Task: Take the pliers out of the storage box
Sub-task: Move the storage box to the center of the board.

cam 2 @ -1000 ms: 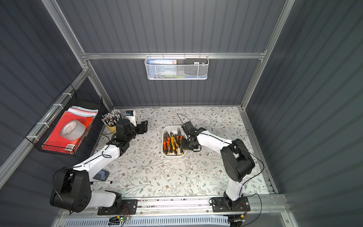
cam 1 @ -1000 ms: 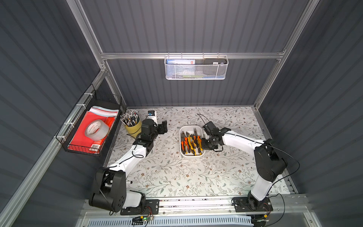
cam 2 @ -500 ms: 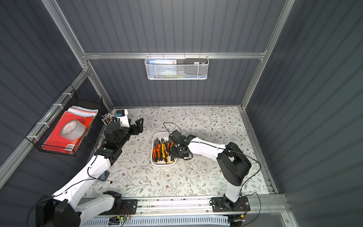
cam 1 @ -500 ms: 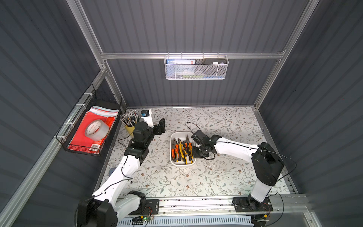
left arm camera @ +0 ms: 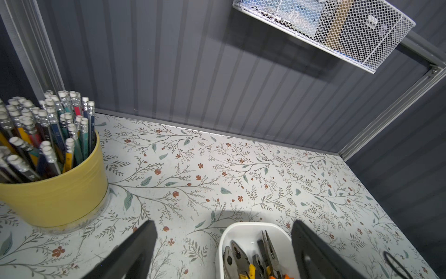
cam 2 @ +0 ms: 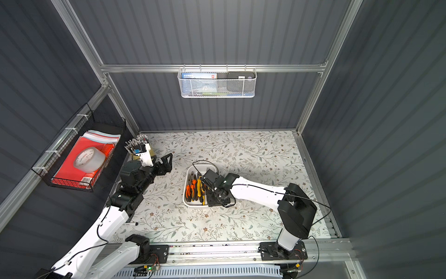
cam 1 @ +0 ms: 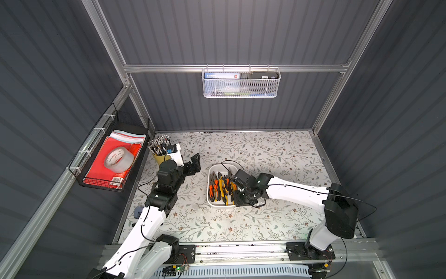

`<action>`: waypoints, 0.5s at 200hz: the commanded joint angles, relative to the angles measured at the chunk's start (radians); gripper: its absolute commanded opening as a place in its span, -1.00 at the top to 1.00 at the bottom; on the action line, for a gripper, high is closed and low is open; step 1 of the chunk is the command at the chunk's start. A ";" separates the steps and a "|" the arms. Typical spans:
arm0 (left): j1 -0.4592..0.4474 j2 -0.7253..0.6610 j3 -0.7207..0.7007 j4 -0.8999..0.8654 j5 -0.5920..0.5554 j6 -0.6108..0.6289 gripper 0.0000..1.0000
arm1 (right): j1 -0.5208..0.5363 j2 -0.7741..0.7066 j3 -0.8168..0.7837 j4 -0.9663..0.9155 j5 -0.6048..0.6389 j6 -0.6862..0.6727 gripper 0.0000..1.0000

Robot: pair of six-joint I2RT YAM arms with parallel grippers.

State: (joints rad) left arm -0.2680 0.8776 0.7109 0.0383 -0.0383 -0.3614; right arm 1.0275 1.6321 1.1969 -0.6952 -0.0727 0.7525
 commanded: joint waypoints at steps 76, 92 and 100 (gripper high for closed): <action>0.000 -0.101 -0.025 -0.038 -0.010 -0.033 -0.84 | 0.014 0.298 0.520 -0.264 0.207 -0.110 0.28; 0.000 -0.122 -0.030 -0.035 -0.018 -0.036 -0.85 | 0.014 0.365 0.579 -0.304 0.230 -0.106 0.38; -0.001 -0.130 -0.032 -0.032 -0.021 -0.042 -0.85 | 0.015 0.393 0.608 -0.323 0.238 -0.100 0.42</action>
State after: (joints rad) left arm -0.2680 0.7834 0.6945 0.0071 -0.0387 -0.3805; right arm 1.0389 1.9446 1.7378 -0.8825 0.1013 0.6643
